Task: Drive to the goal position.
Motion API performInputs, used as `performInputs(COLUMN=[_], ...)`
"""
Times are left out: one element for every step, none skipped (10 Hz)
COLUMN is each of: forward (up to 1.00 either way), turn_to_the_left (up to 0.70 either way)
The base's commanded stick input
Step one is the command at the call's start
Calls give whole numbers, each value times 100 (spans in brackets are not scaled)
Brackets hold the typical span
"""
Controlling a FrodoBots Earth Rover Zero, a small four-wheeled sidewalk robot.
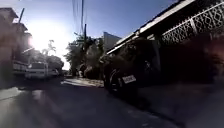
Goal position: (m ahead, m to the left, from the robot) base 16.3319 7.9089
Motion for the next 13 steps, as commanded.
performInputs(forward=[57, 58, 60, 60, 60, 55, 43, 26, 9, 0, 0, 0, 0], turn_to_the_left=[0, 0, 0, 0, 4, 24, 51, 52, 45, 46, 0, 0, 0])
